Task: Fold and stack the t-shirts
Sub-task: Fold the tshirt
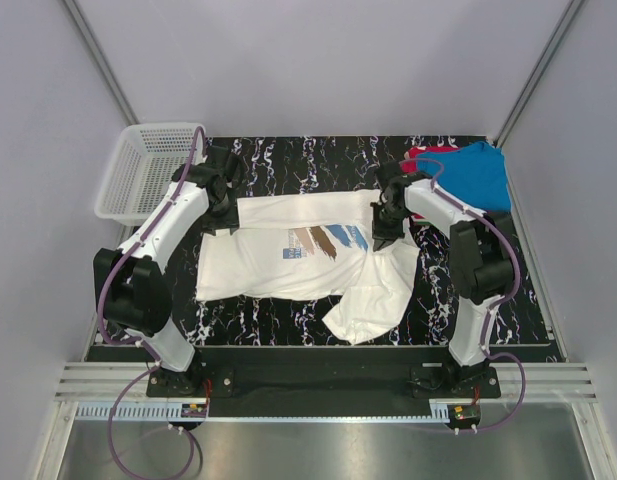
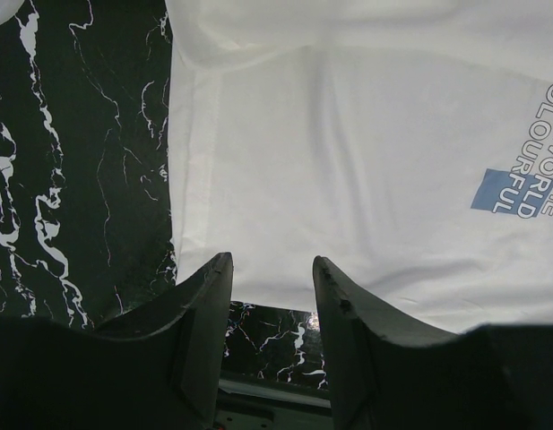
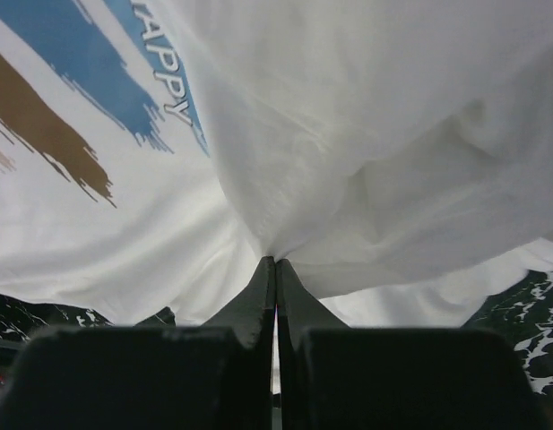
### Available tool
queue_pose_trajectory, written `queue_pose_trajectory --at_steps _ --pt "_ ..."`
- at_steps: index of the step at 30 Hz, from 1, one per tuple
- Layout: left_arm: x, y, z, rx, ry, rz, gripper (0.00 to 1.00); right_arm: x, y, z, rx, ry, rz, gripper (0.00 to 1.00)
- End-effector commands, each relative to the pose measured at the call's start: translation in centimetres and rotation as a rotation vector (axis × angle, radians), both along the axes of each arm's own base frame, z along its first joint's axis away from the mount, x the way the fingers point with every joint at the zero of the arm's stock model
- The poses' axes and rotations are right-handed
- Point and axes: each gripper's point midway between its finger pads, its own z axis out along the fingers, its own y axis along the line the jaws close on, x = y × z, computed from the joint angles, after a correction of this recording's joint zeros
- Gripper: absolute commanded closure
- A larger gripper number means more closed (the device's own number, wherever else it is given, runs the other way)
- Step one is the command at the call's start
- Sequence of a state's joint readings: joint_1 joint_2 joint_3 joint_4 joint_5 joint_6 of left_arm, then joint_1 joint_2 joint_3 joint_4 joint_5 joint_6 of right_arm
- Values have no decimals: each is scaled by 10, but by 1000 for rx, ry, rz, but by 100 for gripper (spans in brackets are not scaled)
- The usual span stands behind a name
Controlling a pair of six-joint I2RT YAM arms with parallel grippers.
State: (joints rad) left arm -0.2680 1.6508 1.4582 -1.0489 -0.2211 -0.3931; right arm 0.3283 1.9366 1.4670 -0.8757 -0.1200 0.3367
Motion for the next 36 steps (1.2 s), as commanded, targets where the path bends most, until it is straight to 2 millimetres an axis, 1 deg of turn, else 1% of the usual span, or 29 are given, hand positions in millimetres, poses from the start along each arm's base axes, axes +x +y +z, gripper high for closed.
queue_pose_trajectory --at_steps 1,5,7,11,12,13,14,15,16,17,18,19,20,21,22,23,24,25,26,27,28,29,30,31,32,34,36 --pt "9 1 17 8 -74 10 54 -25 27 10 62 20 63 100" --pt "8 2 20 9 -87 13 54 -40 34 1 57 53 83 100" --pt "7 3 21 12 -90 16 54 -43 36 -2 54 65 88 100" --pt "5 5 17 17 -84 27 55 -53 38 -17 28 106 108 100" --pt "3 5 14 17 -77 28 55 -53 37 -19 21 109 105 99" --pt "3 5 12 18 -72 29 55 -54 36 -23 16 116 104 92" --pt "2 5 11 17 -68 30 55 -53 36 -24 13 118 107 84" --pt "1 4 10 14 -64 30 55 -52 35 -24 1 111 112 84" --pt "1 4 10 11 -64 30 55 -48 34 -17 -3 81 112 83" --pt "2 3 10 9 -66 30 55 -38 34 -5 -2 36 110 83" --pt "2 3 10 7 -67 29 55 -28 29 6 -39 -15 103 83" --pt "4 3 12 5 -74 28 55 -21 26 24 -52 -68 98 81" --pt "4 2 11 6 -73 28 55 -3 28 48 -51 -147 103 78" --pt "7 1 12 0 -78 26 55 5 18 62 -102 -181 91 72" --pt "9 0 12 -4 -79 23 55 14 13 73 -117 -212 80 71" --pt "11 -2 12 -8 -79 19 55 32 14 98 -111 -277 70 72" --pt "15 -3 14 -9 -85 19 55 40 9 106 -116 -295 56 72" --pt "17 -4 13 -11 -87 19 55 49 0 107 -127 -287 33 72" --pt "19 -4 14 -13 -94 19 55 61 -4 115 -128 -318 23 72" --pt "20 -6 15 -20 -95 15 55 67 -9 114 -137 -325 10 72" --pt "21 -8 14 -24 -88 9 55 72 -12 99 -148 -287 11 72" --pt "21 -9 15 -32 -85 4 55 80 -21 97 -160 -285 0 72" --pt "20 -9 14 -32 -82 4 55 84 -29 89 -195 -271 -11 73" --pt "18 -9 16 -35 -86 3 55 87 -34 74 -213 -239 -16 73" --pt "18 -8 16 -29 -87 1 55 90 -43 68 -221 -225 -41 73" --pt "13 -6 12 -22 -76 2 55 93 -51 52 -224 -190 -57 73" --pt "8 -5 2 -18 -54 -5 55 95 -57 44 -232 -176 -70 72"
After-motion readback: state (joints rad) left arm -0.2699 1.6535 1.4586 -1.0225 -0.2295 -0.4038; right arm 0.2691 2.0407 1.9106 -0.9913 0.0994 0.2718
